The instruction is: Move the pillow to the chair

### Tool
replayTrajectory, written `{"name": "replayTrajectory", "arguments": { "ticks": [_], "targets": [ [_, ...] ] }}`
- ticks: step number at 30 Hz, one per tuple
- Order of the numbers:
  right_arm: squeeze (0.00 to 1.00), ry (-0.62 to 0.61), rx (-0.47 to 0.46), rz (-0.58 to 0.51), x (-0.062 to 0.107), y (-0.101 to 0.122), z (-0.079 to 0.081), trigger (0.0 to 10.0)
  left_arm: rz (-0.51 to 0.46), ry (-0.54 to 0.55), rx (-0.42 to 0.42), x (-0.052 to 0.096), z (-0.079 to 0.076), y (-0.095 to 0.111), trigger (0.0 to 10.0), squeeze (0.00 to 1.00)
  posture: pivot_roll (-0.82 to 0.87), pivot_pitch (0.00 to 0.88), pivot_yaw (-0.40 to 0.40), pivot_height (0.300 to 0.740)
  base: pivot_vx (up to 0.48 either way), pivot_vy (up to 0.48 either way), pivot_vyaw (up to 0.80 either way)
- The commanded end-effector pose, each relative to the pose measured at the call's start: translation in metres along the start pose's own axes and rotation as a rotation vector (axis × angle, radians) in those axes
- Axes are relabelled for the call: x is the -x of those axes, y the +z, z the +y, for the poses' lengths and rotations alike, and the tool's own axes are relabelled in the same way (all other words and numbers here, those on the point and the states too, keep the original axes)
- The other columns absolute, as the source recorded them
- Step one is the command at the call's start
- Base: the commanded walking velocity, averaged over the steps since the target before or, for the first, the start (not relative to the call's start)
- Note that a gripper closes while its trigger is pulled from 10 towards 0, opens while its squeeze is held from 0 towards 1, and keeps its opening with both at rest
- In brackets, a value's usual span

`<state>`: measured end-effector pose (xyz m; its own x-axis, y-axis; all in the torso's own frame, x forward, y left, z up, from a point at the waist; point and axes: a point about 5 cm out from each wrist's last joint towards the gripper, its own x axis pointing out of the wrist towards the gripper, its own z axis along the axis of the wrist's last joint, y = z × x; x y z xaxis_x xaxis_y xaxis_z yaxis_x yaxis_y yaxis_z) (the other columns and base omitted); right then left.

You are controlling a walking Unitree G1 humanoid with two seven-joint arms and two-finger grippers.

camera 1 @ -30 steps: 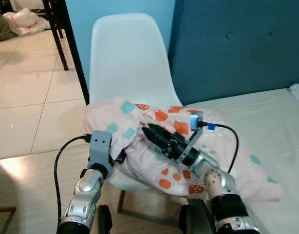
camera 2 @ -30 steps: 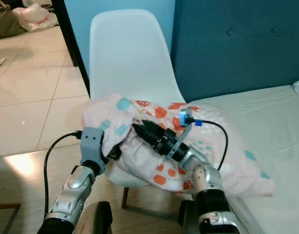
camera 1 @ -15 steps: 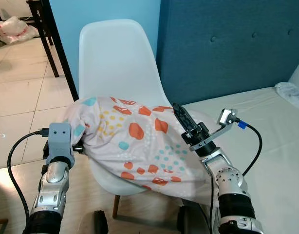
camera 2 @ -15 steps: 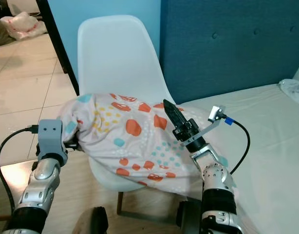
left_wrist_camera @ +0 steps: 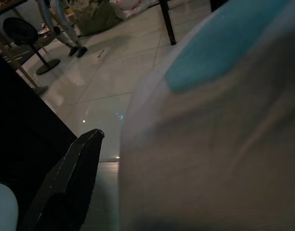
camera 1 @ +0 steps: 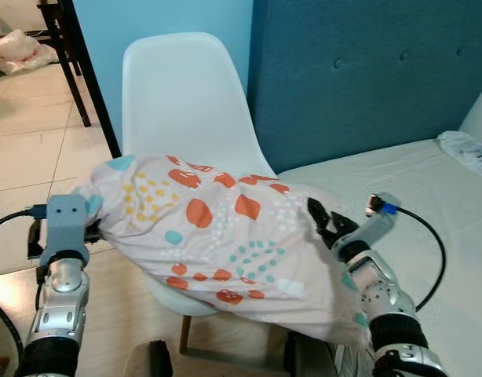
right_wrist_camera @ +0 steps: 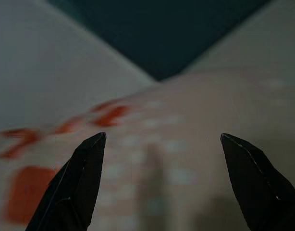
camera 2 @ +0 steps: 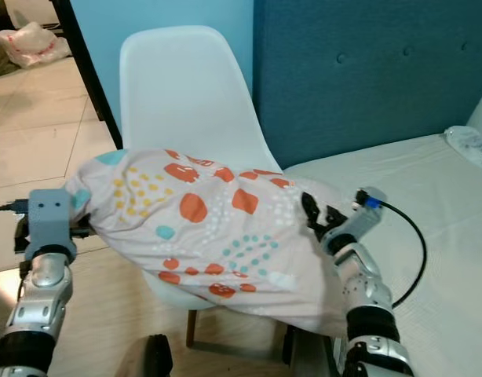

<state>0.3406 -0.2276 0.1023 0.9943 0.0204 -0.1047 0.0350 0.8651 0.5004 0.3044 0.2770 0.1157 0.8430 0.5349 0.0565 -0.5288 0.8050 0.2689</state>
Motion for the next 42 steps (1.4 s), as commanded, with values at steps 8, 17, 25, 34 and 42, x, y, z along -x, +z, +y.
{"name": "replayTrajectory", "arguments": {
  "ticks": [8, 17, 25, 34, 42],
  "targets": [
    [0.72, -0.168, -0.084, 0.221, 0.013, -0.039, -0.022, 10.0, 0.016, 0.009, -0.005, 0.008, -0.004, -0.009, 10.0, 0.00, 0.03, 0.013, -0.011, 0.533, 0.000, 0.000, 0.00],
    [0.00, -0.072, -0.150, 0.428, 0.017, -0.065, -0.004, 0.0, 0.035, 0.010, -0.008, 0.010, -0.003, -0.015, 10.0, 0.00, 0.03, 0.022, -0.012, 0.533, 0.000, 0.000, 0.00],
    [0.00, 0.053, -0.180, 0.439, 0.001, -0.069, 0.029, 0.0, 0.040, 0.024, -0.012, 0.012, 0.001, -0.018, 10.0, 0.00, 0.05, 0.036, -0.019, 0.533, 0.000, 0.000, 0.00],
    [0.00, 0.068, -0.002, 0.305, -0.020, -0.049, 0.046, 0.0, 0.043, 0.030, -0.018, 0.017, 0.005, -0.021, 10.0, 0.00, 0.07, 0.061, -0.026, 0.533, 0.000, 0.000, 0.00],
    [0.00, 0.125, 0.202, 0.183, -0.037, -0.034, 0.077, 0.0, 0.023, 0.108, -0.041, 0.022, 0.023, -0.020, 10.0, 0.00, 0.11, 0.088, -0.035, 0.533, 0.000, 0.000, 0.00]
  ]
}}
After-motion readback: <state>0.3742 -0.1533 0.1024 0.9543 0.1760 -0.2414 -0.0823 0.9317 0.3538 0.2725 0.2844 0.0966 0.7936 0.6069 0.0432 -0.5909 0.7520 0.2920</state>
